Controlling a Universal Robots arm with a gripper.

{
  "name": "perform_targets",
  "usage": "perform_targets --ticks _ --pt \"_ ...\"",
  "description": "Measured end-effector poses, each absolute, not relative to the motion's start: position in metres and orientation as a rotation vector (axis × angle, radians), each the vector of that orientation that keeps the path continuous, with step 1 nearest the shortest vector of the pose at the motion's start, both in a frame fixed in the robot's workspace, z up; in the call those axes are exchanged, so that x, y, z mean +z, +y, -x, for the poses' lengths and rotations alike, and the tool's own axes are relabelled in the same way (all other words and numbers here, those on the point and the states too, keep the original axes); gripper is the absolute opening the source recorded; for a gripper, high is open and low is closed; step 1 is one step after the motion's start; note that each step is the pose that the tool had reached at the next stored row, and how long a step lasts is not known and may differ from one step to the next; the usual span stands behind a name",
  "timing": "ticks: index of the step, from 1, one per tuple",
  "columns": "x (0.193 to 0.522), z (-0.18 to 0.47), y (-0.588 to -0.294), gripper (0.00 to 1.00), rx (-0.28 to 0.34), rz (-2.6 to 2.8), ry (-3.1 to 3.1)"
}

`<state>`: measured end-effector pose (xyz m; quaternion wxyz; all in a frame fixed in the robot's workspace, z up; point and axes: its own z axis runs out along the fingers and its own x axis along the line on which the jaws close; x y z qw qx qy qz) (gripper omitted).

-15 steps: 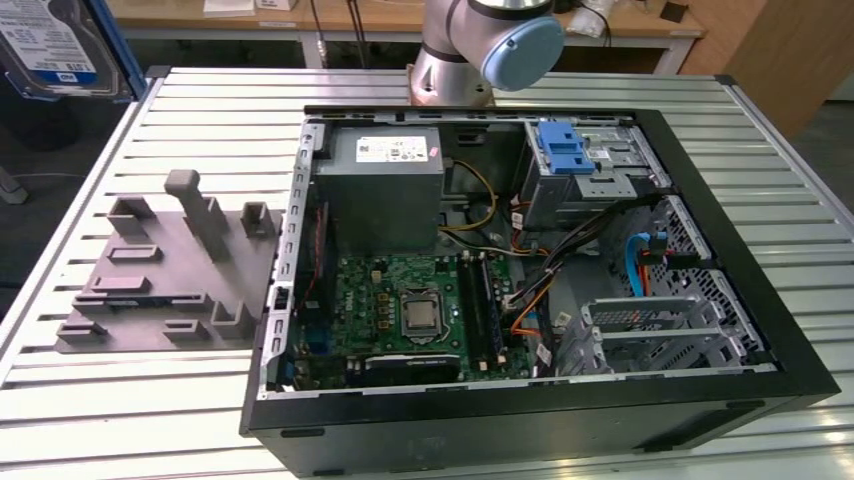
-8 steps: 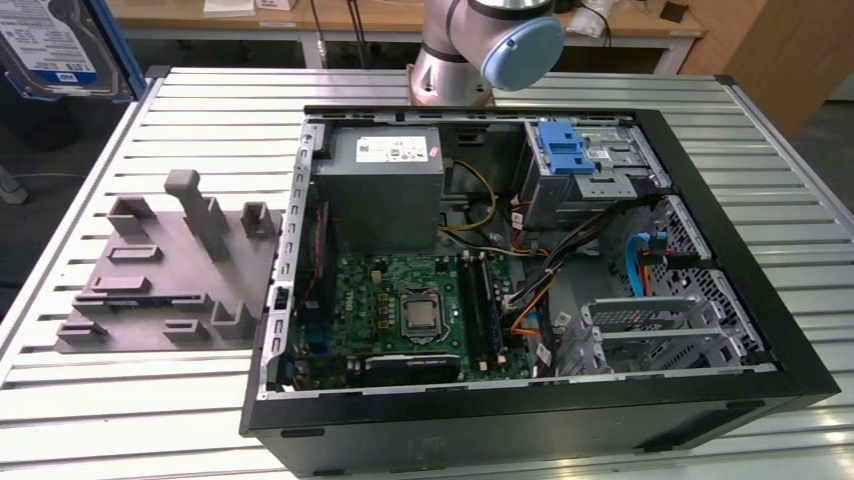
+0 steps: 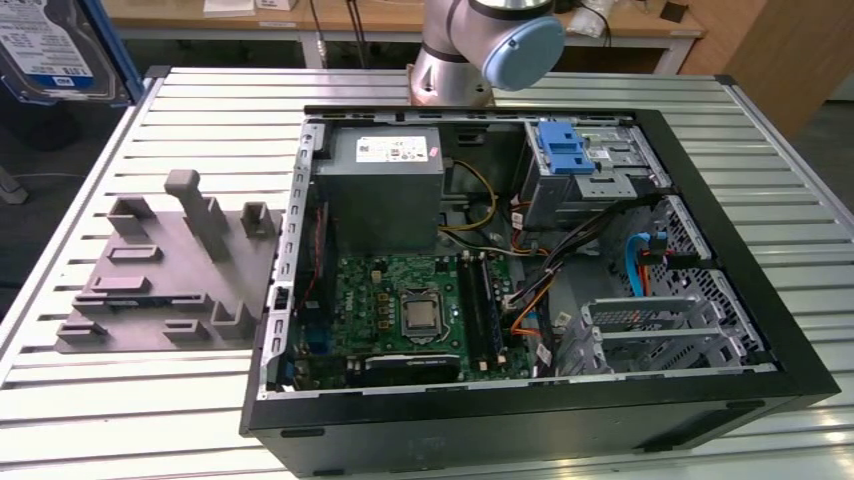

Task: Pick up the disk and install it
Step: 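Pick up the disk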

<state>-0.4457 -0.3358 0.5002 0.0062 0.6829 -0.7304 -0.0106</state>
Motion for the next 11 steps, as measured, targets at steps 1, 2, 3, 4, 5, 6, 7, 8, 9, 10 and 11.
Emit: perform_targets --ticks 1,2,3,4,5,6,7,8,9,10,11 --pt "0.5002 0.4449 -0.3362 0.36 -0.033 -2.137 -2.285" --pt "0.5002 0.4440 -0.3364 0.36 -0.033 -2.137 -2.286" --pt "0.5003 0.4430 -0.3364 0.36 -0.033 -2.137 -2.285" --pt "0.5003 0.4420 -0.3365 0.36 -0.033 -2.137 -2.285" --pt "0.5002 0.4410 -0.3365 0.36 -0.033 -2.137 -2.286" --pt "0.5002 0.4398 -0.3365 0.36 -0.033 -2.137 -2.286" --pt "0.5003 0.4387 -0.3365 0.36 -0.033 -2.137 -2.285" --pt "0.5002 0.4376 -0.3366 0.36 -0.033 -2.137 -2.286" --pt "0.5002 0.4367 -0.3367 0.36 -0.033 -2.137 -2.285" --pt "0.5002 0.4358 -0.3370 0.36 -0.033 -2.137 -2.285" --pt "0.5002 0.4352 -0.3377 0.36 -0.033 -2.137 -2.285"
